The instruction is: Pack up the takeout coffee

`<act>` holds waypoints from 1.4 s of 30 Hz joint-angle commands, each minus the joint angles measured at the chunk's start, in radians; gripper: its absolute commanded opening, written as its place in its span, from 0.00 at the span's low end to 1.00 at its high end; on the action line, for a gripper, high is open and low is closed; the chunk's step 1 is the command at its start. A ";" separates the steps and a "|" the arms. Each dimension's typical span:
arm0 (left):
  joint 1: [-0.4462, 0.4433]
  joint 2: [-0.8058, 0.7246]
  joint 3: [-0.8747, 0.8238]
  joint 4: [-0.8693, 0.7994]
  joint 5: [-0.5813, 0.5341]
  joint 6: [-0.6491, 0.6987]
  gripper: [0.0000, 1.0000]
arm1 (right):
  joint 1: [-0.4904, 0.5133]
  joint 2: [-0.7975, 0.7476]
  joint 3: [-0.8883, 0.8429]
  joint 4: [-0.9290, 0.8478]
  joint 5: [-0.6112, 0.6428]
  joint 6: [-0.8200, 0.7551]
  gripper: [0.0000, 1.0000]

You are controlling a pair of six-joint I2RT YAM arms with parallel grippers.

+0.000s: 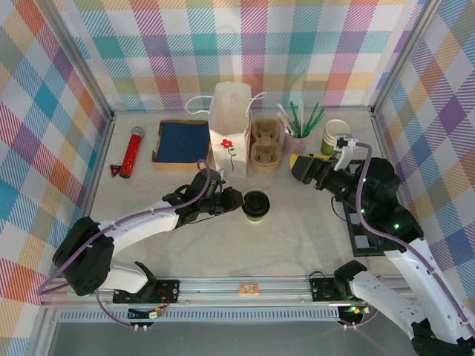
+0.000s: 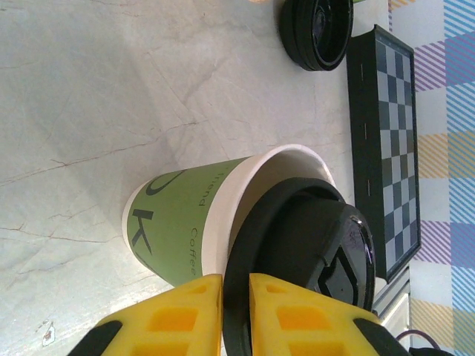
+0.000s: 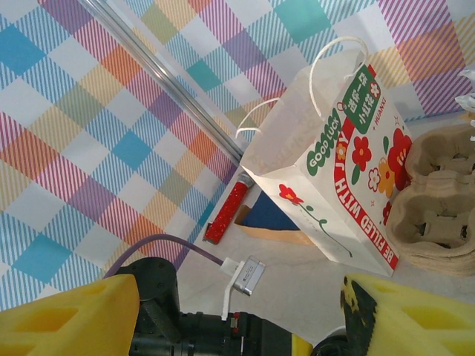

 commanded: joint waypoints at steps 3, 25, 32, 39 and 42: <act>-0.019 0.011 0.031 0.002 -0.020 0.014 0.17 | -0.010 -0.015 -0.012 0.011 0.016 -0.001 0.72; -0.019 -0.001 0.066 -0.035 -0.049 0.039 0.20 | -0.013 0.060 0.006 -0.120 0.052 -0.056 0.84; -0.020 0.000 0.089 -0.062 -0.061 0.052 0.21 | -0.013 0.070 0.020 -0.167 0.054 -0.085 0.85; -0.002 -0.055 0.130 -0.141 -0.100 0.080 0.34 | -0.013 0.129 0.061 -0.304 0.075 -0.162 0.94; 0.015 -0.108 0.142 -0.174 -0.111 0.088 0.46 | -0.013 0.173 0.081 -0.383 0.072 -0.185 0.94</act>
